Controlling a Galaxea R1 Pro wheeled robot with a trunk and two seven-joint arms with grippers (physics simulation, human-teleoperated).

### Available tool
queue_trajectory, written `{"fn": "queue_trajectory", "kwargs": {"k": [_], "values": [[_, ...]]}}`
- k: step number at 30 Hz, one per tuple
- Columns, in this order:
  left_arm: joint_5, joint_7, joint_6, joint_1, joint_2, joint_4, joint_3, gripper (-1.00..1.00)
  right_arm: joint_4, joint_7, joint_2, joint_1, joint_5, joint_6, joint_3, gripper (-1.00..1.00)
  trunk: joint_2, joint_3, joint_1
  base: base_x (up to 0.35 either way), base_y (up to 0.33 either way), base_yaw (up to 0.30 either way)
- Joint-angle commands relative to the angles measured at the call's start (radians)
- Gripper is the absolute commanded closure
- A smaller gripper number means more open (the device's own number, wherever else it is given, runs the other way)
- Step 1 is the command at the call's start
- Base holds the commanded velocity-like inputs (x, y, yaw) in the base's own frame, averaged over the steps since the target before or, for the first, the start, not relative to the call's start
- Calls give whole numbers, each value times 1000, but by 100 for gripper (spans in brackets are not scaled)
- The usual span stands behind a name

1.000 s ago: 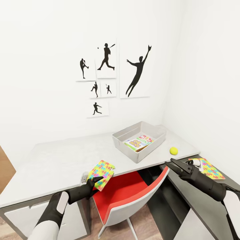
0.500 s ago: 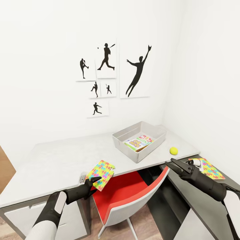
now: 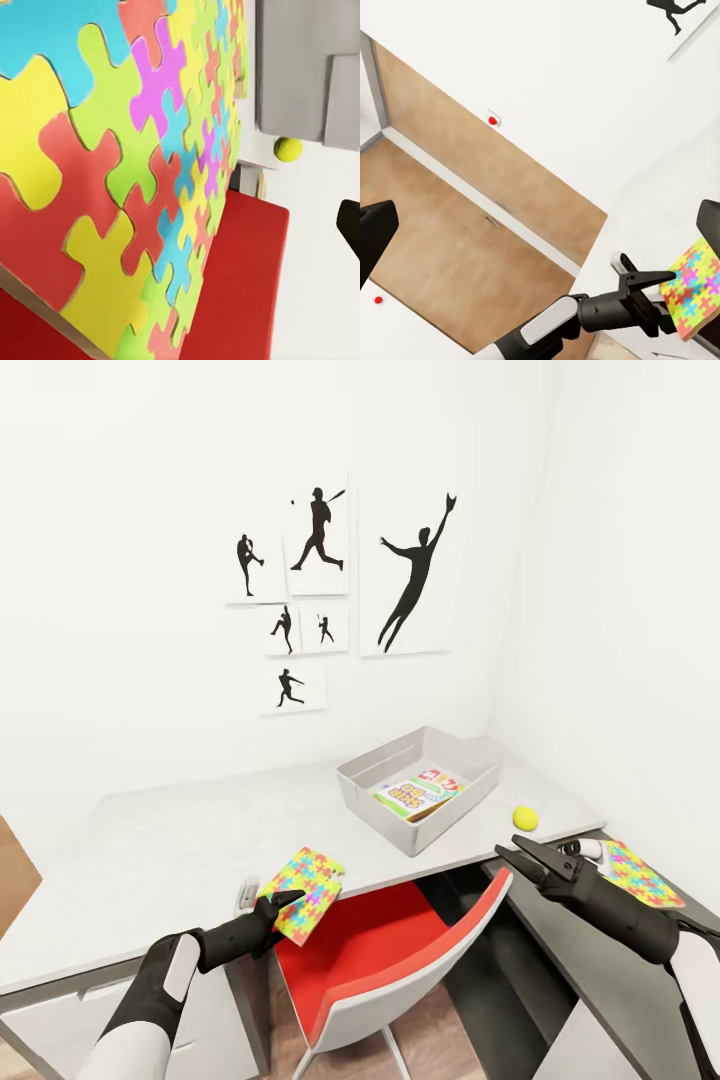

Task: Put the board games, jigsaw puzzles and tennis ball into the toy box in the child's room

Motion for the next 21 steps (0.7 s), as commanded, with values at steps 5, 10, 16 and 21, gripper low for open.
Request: {"fn": "queue_trajectory", "kwargs": {"k": [5,10,16,21], "values": [[-5,-5,4,-1,-2,0,5,-100,0,5,1,-1,3,3,-1,-100,-1,-1,0,4,0,0],[-4,-5,4,-1,-1,0,4,100,1,5,2,-1,3,2,0,-100,-1,-1,0,0,0,0],[-3,-6,4,-1,-1,0,4,100,2,5,2,-1,3,2,1,-100,-1,-1,0,0,0,0],[1,-7,6,-1,-1,0,5,100,2,5,2,-1,3,2,0,-100,27,11,-15,0,0,0]]}}
